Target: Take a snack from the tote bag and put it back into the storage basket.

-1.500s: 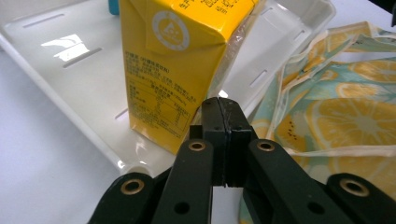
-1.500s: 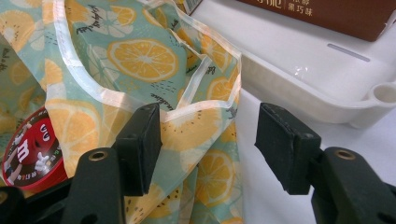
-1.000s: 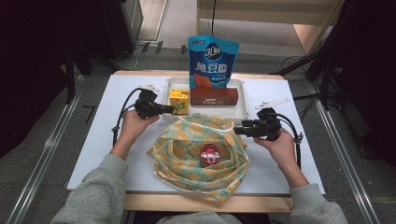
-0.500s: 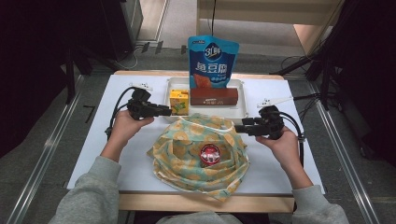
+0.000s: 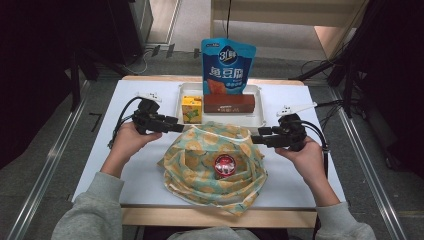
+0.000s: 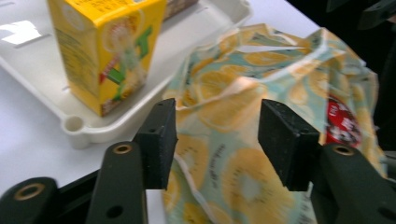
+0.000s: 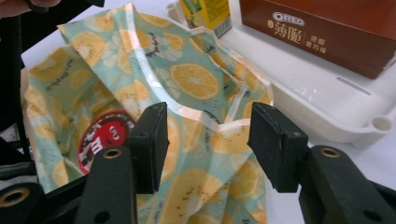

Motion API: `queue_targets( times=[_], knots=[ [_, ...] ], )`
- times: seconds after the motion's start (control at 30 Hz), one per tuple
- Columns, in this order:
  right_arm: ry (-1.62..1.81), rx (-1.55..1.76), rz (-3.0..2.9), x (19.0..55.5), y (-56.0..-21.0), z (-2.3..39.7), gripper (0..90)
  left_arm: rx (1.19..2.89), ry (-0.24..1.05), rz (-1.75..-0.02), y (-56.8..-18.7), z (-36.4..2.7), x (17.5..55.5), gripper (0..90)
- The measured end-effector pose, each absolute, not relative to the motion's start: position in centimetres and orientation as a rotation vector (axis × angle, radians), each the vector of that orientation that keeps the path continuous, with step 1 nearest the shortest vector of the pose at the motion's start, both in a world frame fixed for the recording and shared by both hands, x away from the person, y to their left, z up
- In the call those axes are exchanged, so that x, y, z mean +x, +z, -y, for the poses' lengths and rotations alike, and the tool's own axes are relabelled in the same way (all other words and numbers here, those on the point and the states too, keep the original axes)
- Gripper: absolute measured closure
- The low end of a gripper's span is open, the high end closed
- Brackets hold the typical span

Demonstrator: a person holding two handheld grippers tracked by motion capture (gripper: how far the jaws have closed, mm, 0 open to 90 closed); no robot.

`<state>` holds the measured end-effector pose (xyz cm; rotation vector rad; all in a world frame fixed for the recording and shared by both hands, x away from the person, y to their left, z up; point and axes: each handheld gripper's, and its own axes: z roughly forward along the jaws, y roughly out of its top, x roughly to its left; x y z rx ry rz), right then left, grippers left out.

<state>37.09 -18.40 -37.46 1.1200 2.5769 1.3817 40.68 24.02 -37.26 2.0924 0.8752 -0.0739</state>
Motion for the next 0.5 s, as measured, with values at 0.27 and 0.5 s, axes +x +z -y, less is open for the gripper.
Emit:
queue_targets(
  times=[0.27, 0.5],
  knots=[
    [1.372, 1.052, -2.628, 36.2, -36.7, 17.3, 52.6, 2.068, -0.101, -0.87, -37.0, -24.3, 39.8, 41.2],
    [1.374, 1.004, -2.656, 35.5, -36.4, 16.4, 53.7, 2.069, -0.112, -0.883, -37.3, -24.5, 39.4, 40.1]
  ],
)
